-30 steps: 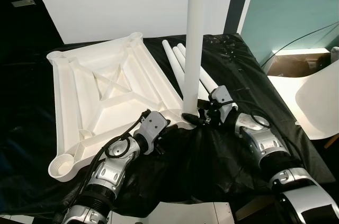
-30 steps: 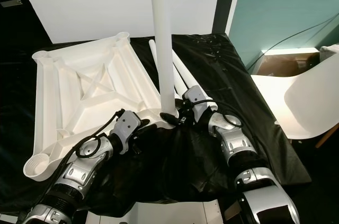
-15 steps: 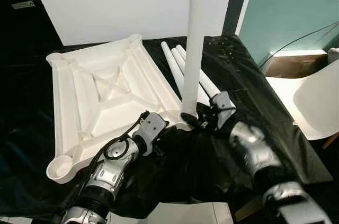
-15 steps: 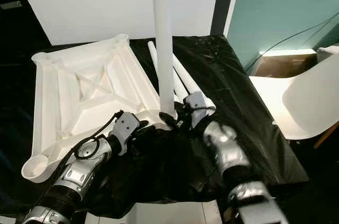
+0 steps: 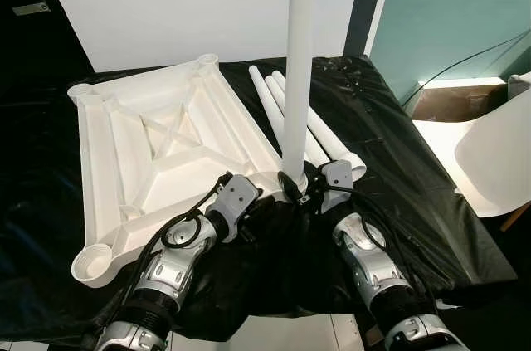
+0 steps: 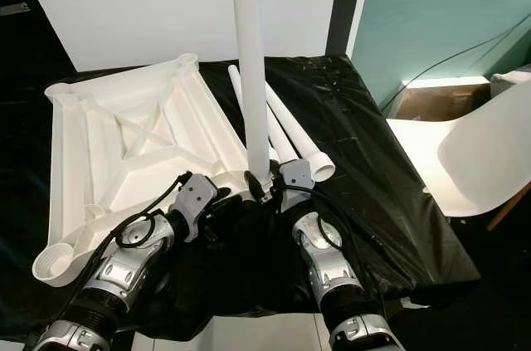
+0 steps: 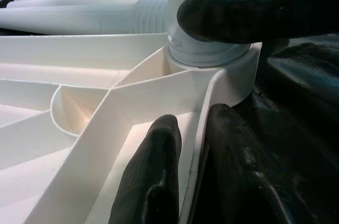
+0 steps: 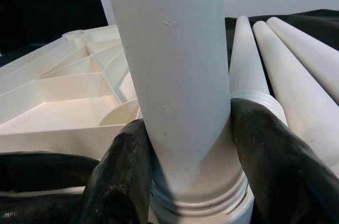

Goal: Building children table

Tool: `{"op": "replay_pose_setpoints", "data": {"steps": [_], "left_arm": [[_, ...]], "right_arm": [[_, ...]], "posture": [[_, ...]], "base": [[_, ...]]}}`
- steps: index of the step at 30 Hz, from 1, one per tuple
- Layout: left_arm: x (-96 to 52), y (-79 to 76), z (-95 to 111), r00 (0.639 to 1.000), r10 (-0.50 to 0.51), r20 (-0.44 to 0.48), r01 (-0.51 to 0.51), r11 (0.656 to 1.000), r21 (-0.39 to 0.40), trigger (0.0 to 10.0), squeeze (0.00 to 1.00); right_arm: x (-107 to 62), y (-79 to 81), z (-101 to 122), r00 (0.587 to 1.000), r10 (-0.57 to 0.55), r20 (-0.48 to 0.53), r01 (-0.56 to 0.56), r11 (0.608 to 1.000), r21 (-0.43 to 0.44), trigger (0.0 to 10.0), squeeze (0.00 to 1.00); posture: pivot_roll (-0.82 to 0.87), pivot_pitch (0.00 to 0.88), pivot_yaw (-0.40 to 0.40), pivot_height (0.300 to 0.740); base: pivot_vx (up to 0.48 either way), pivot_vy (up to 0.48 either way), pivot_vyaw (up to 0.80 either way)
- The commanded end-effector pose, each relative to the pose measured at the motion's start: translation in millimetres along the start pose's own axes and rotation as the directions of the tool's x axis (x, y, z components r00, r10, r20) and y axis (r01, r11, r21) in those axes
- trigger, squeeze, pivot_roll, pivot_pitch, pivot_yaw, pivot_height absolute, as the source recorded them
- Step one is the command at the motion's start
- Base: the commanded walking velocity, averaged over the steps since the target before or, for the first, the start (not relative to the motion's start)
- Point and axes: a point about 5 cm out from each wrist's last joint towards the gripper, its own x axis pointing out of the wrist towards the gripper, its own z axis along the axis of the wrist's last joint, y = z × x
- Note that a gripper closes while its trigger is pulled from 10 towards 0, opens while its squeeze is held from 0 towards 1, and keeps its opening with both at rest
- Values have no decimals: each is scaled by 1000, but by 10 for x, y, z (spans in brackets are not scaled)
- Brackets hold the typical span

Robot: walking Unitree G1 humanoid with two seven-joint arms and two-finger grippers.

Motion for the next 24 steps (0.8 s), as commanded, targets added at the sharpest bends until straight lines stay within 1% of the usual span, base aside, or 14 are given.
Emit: {"op": "replay_pose_setpoints", "data": {"steps": [1,2,3,5,9,10,11,15,17,18,19,20,21,24], "left_arm": [[-11,-210,-283,990,-87,-114,80,995,-62,10000,0],[-10,-207,-281,990,-85,-113,78,995,-61,10000,0],[-10,-207,-281,990,-85,-113,78,995,-61,10000,0],[-7,-206,-281,990,-86,-112,79,995,-62,10000,0],[-6,-206,-284,990,-87,-113,81,995,-62,10000,0],[-4,-207,-284,990,-89,-113,82,995,-62,10000,0],[-1,-206,-283,989,-90,-113,83,995,-61,10000,0],[5,-203,-280,989,-91,-113,85,995,-60,10000,0],[5,-203,-280,989,-91,-113,85,995,-60,10000,0],[8,-202,-277,989,-92,-113,86,995,-58,10000,0],[8,-197,-279,989,-93,-114,87,995,-56,10000,0],[9,-192,-280,989,-93,-115,87,995,-54,10000,0],[10,-186,-276,989,-93,-115,87,995,-52,10000,0],[9,-178,-271,989,-92,-114,87,995,-51,10000,0]], "right_arm": [[20,-30,-8,1000,13,-24,-14,1000,-5,10000,0],[19,-35,25,999,43,-9,-43,999,-1,10000,1000],[19,-35,25,999,43,-9,-43,999,-1,10000,1000],[36,-87,55,994,108,-17,-108,994,-23,10000,1000],[47,-141,75,990,136,-25,-137,989,-50,10000,996],[49,-180,99,987,162,-25,-163,984,-74,10000,0],[51,-223,125,980,197,-31,-199,975,-97,10000,0],[56,-289,160,970,241,-45,-245,961,-125,10000,0],[56,-289,160,970,241,-45,-245,961,-125,10000,0],[61,-323,166,961,270,-66,-276,952,-129,10000,0],[60,-334,163,944,316,-90,-326,937,-126,431,0],[58,-339,157,929,351,-112,-364,923,-125,0,0],[55,-334,139,920,369,-130,-384,917,-108,0,0],[54,-323,116,917,372,-142,-386,918,-89,0,0]], "posture": [[65,0,-17,740],[64,0,-17,740],[64,0,-17,740],[58,0,-14,740],[53,0,-10,740],[51,0,-9,740],[50,0,-8,740],[48,0,-7,740],[48,0,-7,740],[48,0,-7,740],[43,0,-1,740],[42,0,0,740],[42,0,0,740],[45,0,1,740]], "base": [[0,0,0],[0,0,0],[0,0,0],[0,0,0],[0,0,0],[0,0,0],[0,0,0],[0,0,0],[0,0,0],[0,0,0],[0,0,0],[0,0,0],[0,0,0],[0,0,0]]}}
